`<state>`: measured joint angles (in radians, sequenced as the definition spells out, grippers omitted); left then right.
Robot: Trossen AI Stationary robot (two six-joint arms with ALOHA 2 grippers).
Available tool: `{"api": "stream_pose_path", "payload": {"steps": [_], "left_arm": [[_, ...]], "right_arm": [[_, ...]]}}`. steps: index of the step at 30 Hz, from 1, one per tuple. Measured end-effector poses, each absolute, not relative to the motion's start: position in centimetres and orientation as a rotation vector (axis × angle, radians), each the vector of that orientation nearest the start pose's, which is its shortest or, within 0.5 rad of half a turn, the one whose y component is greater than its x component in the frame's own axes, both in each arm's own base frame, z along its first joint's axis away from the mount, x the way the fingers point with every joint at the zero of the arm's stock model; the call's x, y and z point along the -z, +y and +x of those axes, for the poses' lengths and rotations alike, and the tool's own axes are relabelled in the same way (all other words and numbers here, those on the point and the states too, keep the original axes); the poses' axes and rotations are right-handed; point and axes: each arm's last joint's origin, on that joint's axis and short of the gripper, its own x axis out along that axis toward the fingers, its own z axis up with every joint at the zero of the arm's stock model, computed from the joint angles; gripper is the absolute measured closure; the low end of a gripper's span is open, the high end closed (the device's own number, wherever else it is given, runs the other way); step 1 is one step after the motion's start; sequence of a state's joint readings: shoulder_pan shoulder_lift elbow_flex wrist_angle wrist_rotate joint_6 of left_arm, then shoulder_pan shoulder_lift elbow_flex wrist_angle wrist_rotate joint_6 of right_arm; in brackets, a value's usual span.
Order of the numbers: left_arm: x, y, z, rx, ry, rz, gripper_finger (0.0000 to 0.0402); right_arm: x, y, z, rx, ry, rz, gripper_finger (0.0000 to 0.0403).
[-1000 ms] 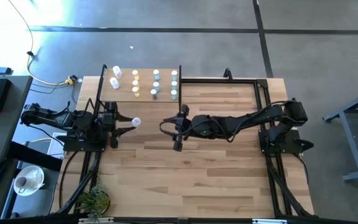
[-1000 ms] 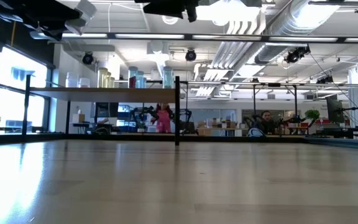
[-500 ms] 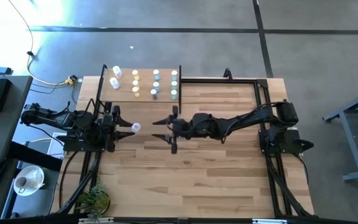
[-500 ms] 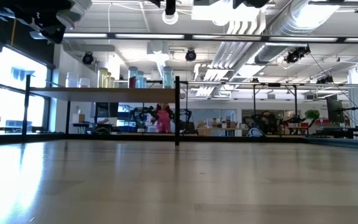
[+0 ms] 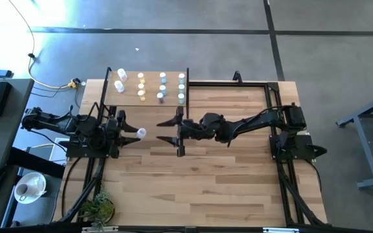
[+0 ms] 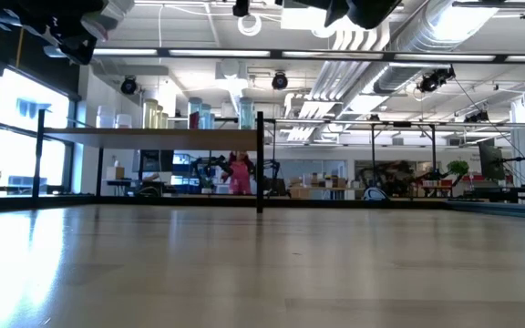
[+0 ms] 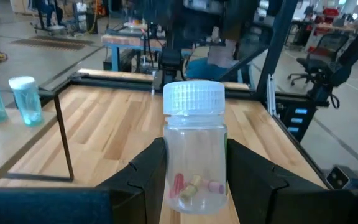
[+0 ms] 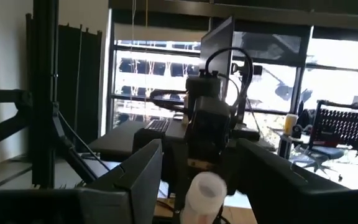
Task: Pick and place medicine bottles onto shelf by color
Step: Put the white pill bottle on the shelf aligned with the other white pill bottles
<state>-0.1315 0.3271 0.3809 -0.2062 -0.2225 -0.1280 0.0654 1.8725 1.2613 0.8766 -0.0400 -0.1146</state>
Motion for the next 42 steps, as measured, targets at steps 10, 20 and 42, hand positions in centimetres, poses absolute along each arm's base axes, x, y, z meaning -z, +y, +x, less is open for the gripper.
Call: {"api": "stream_pose_path", "payload": {"steps": [10, 20, 42], "left_arm": [[-26.1, -0.9, 11.8, -0.097, 0.004, -0.058, 0.0268], [-25.9, -1.4, 15.2, -0.084, -0.023, -0.023, 0.0268], [-25.8, -1.8, 19.0, -0.121, -0.160, -0.021, 0.0268]], "right_arm": [[-27.0, 3.0, 43.4, -0.103, -0.204, -0.046, 0.0206], [-26.5, 3.0, 43.6, -0.107, -0.192, -0.011, 0.0206], [-25.9, 3.2, 43.6, -0.113, -0.123, 0.003, 0.0206]]}}
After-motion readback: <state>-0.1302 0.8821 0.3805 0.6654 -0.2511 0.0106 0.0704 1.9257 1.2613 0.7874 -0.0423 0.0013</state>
